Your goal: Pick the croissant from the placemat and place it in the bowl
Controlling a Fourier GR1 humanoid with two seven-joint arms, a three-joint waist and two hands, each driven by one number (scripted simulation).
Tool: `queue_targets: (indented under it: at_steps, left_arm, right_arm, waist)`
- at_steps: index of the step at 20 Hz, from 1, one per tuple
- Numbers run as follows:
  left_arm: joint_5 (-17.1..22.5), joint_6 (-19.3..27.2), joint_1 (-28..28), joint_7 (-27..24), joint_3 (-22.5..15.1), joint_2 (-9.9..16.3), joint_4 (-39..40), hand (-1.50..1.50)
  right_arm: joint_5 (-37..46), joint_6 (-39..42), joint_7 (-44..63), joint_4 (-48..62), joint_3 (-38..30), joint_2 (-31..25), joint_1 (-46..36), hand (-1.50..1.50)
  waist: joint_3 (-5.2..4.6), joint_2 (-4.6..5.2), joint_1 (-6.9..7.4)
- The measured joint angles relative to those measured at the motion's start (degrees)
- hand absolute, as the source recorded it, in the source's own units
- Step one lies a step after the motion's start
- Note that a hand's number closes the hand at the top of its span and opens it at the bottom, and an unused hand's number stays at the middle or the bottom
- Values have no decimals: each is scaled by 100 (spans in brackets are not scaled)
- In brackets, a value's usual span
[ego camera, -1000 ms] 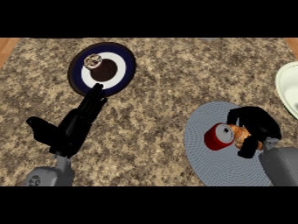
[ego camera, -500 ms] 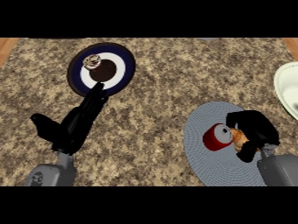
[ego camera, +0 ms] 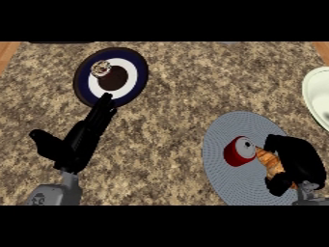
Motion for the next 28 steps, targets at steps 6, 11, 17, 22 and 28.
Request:
queue_targets:
  at_steps: [6,11,17,22,28]
  left_arm:
    - [77,-56,-87,82,104,53,72,0]
    - [27,-7,-3,127,27,-1,-92,0]
    - [-17,-59,19,-10,20,-21,32,0]
    - [-89,25,-72,95,-50,-107,-8,0]
    - [-39,-106,69,-2,10,-49,-55,0]
  right_arm:
    - [-31,404,658,-1838,-25,142,470,150]
    - [-42,885,1174,-3321,-191,136,429,150]
    - [-276,1938,1818,-4255,-784,12,-401,150]
    - [-444,2386,1945,-4155,-1422,-26,-1258,150]
    - [-805,1964,1506,-3421,-2191,-320,-1640,150]
  waist:
    - [12,5,-30]
    - [15,3,-21]
    - [14,16,19]
    - [17,22,37]
    - [21,29,58]
